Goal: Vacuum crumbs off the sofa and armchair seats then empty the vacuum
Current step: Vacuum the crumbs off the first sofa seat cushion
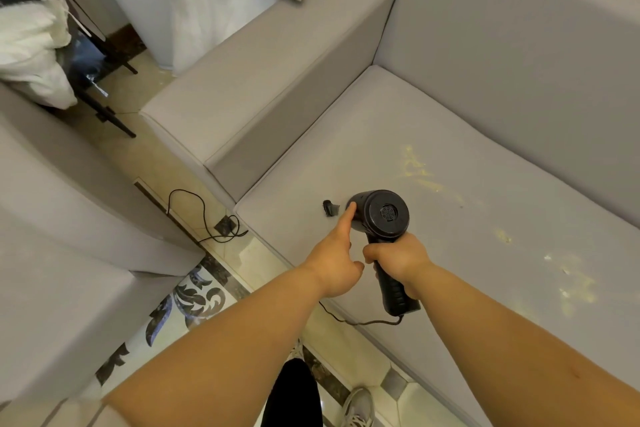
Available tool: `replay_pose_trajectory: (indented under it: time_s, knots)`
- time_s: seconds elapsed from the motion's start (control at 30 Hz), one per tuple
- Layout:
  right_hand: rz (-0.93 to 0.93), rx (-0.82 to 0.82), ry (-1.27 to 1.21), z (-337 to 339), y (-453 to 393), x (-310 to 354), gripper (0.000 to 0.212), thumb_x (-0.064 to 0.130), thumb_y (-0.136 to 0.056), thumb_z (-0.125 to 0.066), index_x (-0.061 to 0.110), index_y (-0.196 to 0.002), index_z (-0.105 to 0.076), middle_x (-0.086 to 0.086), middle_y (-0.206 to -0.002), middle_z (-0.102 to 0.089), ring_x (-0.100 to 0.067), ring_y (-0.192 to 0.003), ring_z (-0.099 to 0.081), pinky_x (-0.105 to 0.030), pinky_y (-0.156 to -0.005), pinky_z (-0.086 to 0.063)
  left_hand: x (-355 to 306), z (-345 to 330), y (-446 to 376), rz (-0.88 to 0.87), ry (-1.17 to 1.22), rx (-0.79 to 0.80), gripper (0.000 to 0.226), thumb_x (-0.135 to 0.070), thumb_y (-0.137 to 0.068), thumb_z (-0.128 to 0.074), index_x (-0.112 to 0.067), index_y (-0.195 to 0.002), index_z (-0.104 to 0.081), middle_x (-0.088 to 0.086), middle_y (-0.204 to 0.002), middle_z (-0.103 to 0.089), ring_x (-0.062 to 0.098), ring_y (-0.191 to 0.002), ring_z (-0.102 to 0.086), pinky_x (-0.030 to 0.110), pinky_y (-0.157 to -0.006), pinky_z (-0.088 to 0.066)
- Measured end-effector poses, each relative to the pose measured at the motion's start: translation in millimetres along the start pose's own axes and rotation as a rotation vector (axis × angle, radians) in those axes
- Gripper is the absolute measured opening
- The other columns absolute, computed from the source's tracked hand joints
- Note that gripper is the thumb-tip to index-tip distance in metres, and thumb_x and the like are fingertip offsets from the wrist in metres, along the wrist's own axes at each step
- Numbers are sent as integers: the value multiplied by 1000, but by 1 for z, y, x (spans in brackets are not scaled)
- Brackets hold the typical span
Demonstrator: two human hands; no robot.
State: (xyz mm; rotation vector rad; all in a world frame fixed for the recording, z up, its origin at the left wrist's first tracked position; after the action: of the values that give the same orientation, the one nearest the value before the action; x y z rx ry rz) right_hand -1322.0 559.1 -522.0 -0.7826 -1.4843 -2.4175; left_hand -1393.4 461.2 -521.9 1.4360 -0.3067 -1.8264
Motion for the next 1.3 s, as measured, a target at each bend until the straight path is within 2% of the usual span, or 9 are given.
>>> replay_pose_trajectory:
  time_s: [0.2,0.4,0.5,0.63,0.83,1.07,1.3]
  knots:
    - [6,-13,37,13,17,-17,21,3,-70,-70,11,-87,-61,-19,-87,-65,-33,-79,-62,-52,-85,-58,-6,-24,16,-17,43,-12,99,-8,-88,-59,-42,-146,14,-1,-157,-22,20,-137,-37,34,-107,-38]
    - [81,-16,12,6,16,3,28,5,-68,-70,9,-95,-64,-19,-88,-67,-34,-80,-63,-53,-84,-58,-10,0,21,-45,45,-90,99,-8,-87,-58,-44,-146,14,-7,-158,-18,19,-136,-38,30,-103,-40]
    - [105,20,4,-13,5,14,31,5,-70,-70,9,-100,-63,-17,-88,-67,-33,-81,-63,-51,-85,-58,1,18,18,-21,3,-128,100,-9,-87,-59,-43,-146,14,-3,-157,-21,20,-134,-41,32,-103,-40]
    - [83,23,39,-25,-6,4,26,7,-72,-71,13,-95,-61,-11,-85,-65,-29,-79,-62,-45,-82,-57,15,17,13,29,-44,-85,101,-12,-86,-62,-38,-147,14,7,-148,-36,25,-123,-51,35,-99,-44]
    - [44,-23,74,0,3,-24,21,6,-72,-71,11,-90,-62,-9,-80,-62,-25,-73,-58,-32,-66,-48,3,-18,16,36,-19,-32,101,-11,-86,-63,-33,-148,14,10,-145,-39,28,-119,-53,41,-99,-46]
    - [15,-59,126,36,21,-47,16,9,-72,-71,16,-77,-57,-7,-76,-61,-25,-74,-59,-35,-71,-52,-24,-55,24,32,-62,33,103,-13,-86,-64,-31,-148,17,7,-142,-42,27,-118,-53,41,-97,-47]
    - [71,-78,21,55,27,-32,24,10,-69,-71,14,-90,-62,-10,-84,-65,-28,-79,-63,-39,-74,-55,-52,-47,22,-36,-81,-19,104,-14,-85,-63,-35,-147,18,4,-149,-34,26,-122,-51,39,-99,-45]
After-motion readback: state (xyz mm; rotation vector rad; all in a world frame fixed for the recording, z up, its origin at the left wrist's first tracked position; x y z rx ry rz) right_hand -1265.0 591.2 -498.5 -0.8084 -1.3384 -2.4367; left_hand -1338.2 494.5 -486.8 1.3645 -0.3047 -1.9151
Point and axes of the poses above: each hand's wrist, its own y-axis away from the middle knuckle, its own z-axis out of the back of the hand, x = y × z, the point moved 9 cm from there along -y, towards the middle knuckle
